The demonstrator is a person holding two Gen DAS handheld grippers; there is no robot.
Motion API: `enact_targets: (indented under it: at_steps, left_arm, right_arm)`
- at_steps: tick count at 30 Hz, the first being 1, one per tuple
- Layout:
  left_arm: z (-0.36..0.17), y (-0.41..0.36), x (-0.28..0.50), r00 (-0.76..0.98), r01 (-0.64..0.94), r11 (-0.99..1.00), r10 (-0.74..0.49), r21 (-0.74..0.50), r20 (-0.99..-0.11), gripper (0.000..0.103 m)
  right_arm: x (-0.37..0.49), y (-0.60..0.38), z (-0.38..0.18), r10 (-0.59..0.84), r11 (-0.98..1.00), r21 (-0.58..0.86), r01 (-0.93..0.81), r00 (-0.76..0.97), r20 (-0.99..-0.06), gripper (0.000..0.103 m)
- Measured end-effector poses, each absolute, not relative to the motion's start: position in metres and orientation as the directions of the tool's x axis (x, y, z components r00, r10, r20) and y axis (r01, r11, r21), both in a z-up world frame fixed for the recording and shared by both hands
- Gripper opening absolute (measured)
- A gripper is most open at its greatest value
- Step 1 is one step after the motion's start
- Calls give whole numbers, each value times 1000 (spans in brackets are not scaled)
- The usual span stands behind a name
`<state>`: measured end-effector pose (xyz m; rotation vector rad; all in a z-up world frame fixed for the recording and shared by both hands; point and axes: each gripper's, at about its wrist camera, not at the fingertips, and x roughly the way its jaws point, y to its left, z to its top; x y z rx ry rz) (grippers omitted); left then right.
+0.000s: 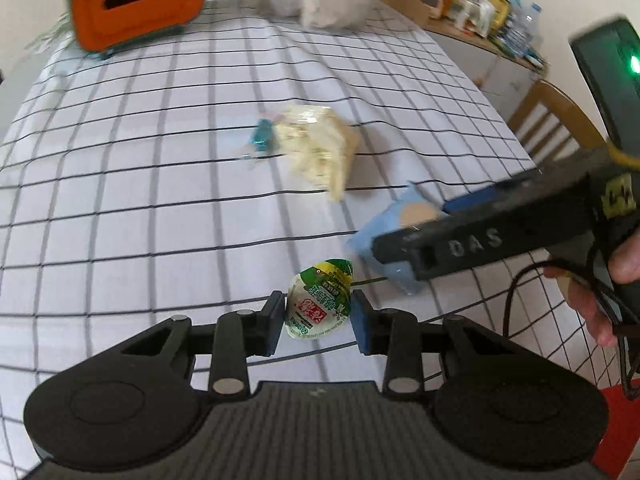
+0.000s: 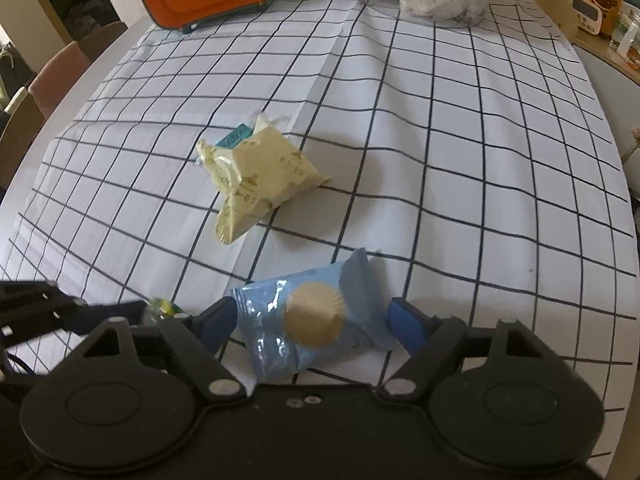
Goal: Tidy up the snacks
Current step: 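Grasp the green candy with left tool while right tool grasps blue cookie pack, then carry the green candy and blue cookie pack over the red-and-white box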
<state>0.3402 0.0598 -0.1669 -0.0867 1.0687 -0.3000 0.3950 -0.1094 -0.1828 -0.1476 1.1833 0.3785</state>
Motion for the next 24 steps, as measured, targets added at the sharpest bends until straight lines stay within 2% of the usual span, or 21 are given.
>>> enact_targets:
  at_steps: [10, 13, 18, 21, 24]
  left_arm:
    - [-163, 76, 332, 456, 150, 959, -282, -239, -844, 34]
    - [-163, 76, 329, 457, 150, 959, -283, -240, -843, 34]
    - [-159, 75, 324, 465, 146, 960, -279, -238, -841, 34]
    - [-157, 75, 322, 466, 144, 961, -276, -235, -841, 34]
    - [-154, 75, 319, 469, 144, 962, -273, -233, -840, 34]
  right_arm:
    - [383, -92, -191, 153, 910, -11, -414, 360, -920, 83]
    - [377, -92, -191, 153, 902, -31, -430, 386, -910, 77]
    - [372, -95, -186, 185, 897, -8, -442, 392, -901, 54]
    - [369, -97, -184, 204, 897, 13, -441, 388, -899, 48]
    - [366, -100, -183, 205, 899, 14, -439, 391, -897, 47]
